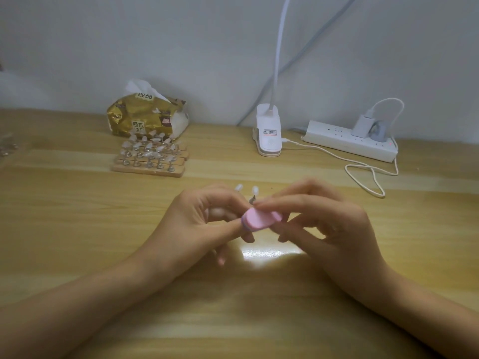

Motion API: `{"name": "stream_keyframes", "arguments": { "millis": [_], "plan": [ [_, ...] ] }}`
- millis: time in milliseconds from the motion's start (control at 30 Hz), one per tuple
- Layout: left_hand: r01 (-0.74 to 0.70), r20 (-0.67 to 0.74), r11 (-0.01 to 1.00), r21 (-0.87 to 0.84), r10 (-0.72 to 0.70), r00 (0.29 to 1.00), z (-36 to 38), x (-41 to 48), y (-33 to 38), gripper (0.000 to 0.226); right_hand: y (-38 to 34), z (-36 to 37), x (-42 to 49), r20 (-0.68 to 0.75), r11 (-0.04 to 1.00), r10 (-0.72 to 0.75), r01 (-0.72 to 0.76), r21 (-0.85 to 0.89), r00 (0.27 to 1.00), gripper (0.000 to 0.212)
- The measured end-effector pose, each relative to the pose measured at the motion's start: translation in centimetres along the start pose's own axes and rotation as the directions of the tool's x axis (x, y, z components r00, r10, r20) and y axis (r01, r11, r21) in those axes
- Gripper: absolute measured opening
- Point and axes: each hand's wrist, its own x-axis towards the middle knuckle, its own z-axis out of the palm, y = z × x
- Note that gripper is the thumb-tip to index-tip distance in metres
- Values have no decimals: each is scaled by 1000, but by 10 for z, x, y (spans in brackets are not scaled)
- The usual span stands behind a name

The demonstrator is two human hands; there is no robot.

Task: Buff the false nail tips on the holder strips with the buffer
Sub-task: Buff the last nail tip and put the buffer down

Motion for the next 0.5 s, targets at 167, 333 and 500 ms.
{"name": "stream_keyframes", "arguments": {
  "millis": [167, 333, 500],
  "plan": [
    [-10, 52, 999, 42, 7, 999, -1, -1, 1, 18, 0, -1, 0, -20, 999, 31, -30, 20, 999, 22],
    [-40, 34, 997, 62, 38, 999, -1, -1, 0, 16, 1, 0, 0, -18, 999, 31, -30, 11, 999, 22],
    [-38, 35, 998, 56, 36, 999, 0, -1, 0, 14, -3, 5, -2, 48, 999, -45, 45, -6, 998, 22]
  ]
}}
